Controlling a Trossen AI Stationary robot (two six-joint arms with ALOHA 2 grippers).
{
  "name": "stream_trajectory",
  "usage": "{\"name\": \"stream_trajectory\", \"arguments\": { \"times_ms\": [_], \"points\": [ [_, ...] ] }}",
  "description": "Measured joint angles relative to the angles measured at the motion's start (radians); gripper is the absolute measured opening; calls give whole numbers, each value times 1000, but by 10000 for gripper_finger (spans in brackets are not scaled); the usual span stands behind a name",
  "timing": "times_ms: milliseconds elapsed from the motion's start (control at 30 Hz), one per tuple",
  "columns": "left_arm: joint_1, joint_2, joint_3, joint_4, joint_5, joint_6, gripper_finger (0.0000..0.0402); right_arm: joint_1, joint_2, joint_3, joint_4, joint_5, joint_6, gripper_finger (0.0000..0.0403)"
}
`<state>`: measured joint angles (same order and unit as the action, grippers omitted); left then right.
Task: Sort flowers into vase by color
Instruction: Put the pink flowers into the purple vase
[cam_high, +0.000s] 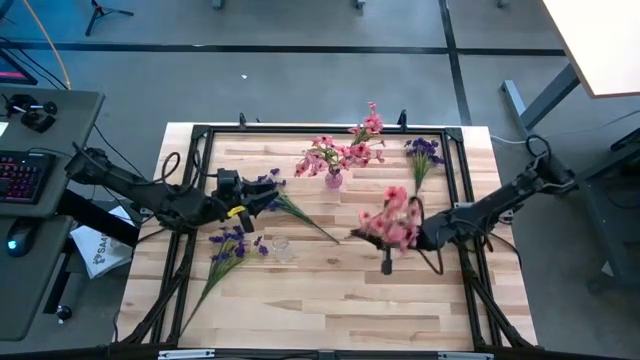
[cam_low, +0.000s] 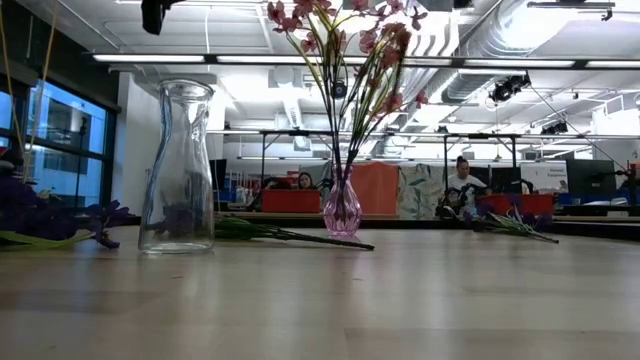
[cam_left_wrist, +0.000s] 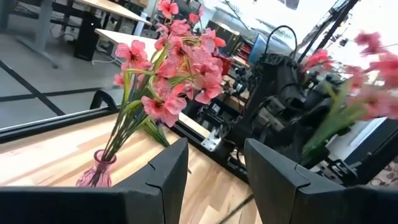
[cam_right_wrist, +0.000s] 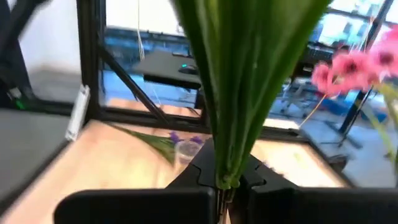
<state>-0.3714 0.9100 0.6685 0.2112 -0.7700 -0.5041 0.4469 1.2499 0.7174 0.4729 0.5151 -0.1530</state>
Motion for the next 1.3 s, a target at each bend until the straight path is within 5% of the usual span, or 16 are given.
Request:
{"name": "stream_trajectory", "arguments": {
  "times_ms": [533, 1300],
  "points": [
    [40, 0, 0, -5, -9, 10, 147, -240, 134, 201, -117, -60, -366, 0],
    [45, 0, 0, -26, -10, 63, 147, -407, 198, 222, -102, -116, -370, 0]
  ]
}}
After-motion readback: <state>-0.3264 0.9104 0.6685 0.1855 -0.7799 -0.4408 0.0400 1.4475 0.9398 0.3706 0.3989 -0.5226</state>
